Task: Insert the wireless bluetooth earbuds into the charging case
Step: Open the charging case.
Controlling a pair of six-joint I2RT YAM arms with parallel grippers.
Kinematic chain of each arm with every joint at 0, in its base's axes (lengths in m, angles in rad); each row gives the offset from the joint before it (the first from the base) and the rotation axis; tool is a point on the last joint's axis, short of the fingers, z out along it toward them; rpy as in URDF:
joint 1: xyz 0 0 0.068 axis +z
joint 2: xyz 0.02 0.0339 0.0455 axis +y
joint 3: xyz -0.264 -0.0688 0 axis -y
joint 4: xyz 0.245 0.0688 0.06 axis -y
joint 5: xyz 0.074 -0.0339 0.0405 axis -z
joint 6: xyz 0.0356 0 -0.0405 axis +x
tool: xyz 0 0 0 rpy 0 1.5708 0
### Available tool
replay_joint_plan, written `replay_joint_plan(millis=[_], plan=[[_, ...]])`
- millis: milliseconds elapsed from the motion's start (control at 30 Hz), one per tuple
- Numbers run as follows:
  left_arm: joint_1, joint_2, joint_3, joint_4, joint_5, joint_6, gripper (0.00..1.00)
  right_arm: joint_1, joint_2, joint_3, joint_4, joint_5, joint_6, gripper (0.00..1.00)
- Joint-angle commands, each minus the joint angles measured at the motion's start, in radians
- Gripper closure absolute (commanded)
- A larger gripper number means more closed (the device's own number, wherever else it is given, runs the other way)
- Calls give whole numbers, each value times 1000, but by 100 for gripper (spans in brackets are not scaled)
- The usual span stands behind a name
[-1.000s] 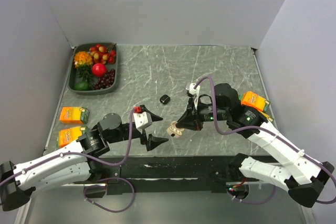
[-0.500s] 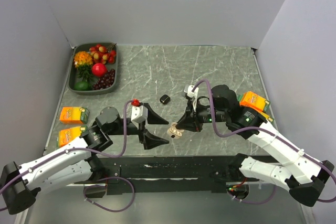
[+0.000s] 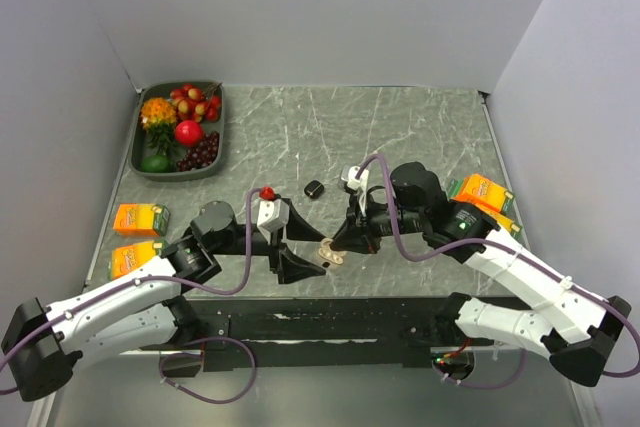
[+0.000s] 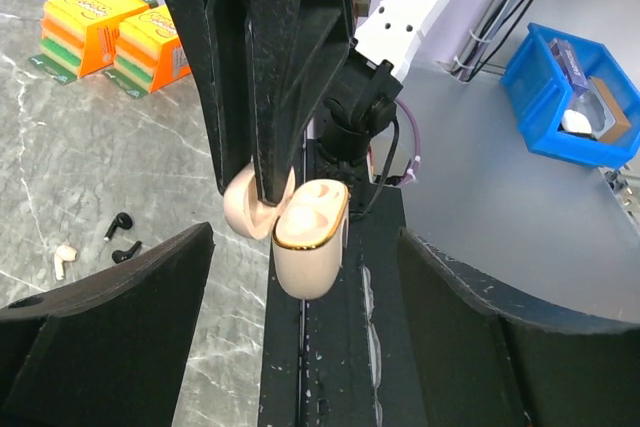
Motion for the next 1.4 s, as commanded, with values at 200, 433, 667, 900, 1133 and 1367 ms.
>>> replay_joint_plan(millis=[200, 433, 667, 900, 1133, 1367], plan=[[4, 48, 14, 46, 5, -14, 23, 17, 11, 60, 36, -14, -21, 100], [4, 62, 14, 61, 15, -24, 26, 19, 14, 72, 41, -11, -19, 100], [4, 92, 17, 89, 58, -46, 35, 19, 25, 85, 50, -10, -18, 100], [4, 89, 0, 136, 60, -72, 37, 22, 37, 89, 50, -8, -21, 100], [4, 78, -9, 155, 66, -89, 38, 22, 42, 83, 56, -2, -21, 100], [5, 95, -14, 158, 68, -95, 37, 22, 36, 88, 59, 3, -18, 100]])
